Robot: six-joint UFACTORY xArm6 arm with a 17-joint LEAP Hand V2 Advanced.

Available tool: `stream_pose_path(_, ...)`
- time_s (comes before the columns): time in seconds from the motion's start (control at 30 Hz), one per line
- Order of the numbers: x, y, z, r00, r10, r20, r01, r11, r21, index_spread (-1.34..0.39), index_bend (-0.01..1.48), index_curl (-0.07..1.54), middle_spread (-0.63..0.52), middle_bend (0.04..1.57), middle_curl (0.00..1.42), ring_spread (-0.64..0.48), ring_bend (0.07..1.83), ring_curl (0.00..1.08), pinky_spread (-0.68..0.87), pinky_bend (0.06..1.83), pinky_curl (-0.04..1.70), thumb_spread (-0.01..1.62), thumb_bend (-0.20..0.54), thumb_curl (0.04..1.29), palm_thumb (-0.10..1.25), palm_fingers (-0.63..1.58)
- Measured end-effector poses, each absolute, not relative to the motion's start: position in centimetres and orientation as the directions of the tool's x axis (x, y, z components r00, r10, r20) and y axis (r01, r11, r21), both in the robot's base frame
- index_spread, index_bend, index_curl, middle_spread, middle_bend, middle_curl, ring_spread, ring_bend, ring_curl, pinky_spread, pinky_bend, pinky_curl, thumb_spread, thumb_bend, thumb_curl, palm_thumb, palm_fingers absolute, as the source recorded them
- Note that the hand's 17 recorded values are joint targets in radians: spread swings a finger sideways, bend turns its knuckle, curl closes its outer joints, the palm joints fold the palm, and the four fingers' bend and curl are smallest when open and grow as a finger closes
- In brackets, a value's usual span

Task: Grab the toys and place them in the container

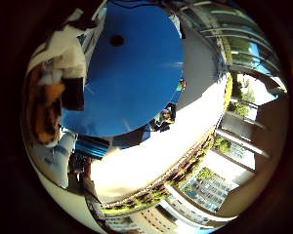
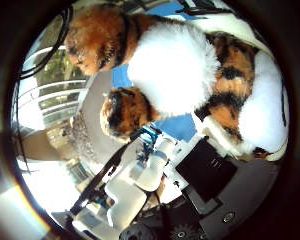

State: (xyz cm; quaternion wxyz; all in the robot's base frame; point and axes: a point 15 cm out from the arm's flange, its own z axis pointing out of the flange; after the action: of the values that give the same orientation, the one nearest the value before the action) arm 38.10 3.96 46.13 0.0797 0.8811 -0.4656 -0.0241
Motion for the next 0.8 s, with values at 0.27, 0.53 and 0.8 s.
stream_pose_path(0.27, 38.9, 11.7, 44.0, 0.579, -0.815, 0.028, -0.807, -0.569, 0.158, -0.90, 1.24, -0.02, -0.31, 1.21, 1.26, -0.13, 1.55, 0.87, 0.11, 1.66, 0.86, 1.10, -0.014, 0.83, 0.95, 0.70)
stream_pose_path(0.53, 42.5, 15.0, 38.3, 0.538, -0.842, 0.031, -0.829, -0.522, 0.199, -0.88, 1.28, -0.02, -0.30, 1.23, 1.25, -0.13, 1.57, 0.87, 0.11, 1.67, 0.88, 1.10, -0.029, 0.82, 0.88, 0.68)
stream_pose_path(0.8, 47.4, 18.4, 31.8, 0.474, -0.880, 0.037, -0.872, -0.463, 0.162, -0.83, 1.30, -0.01, -0.28, 1.22, 1.20, -0.10, 1.57, 0.83, 0.12, 1.60, 0.89, 1.16, -0.028, 0.73, 0.84, 0.64)
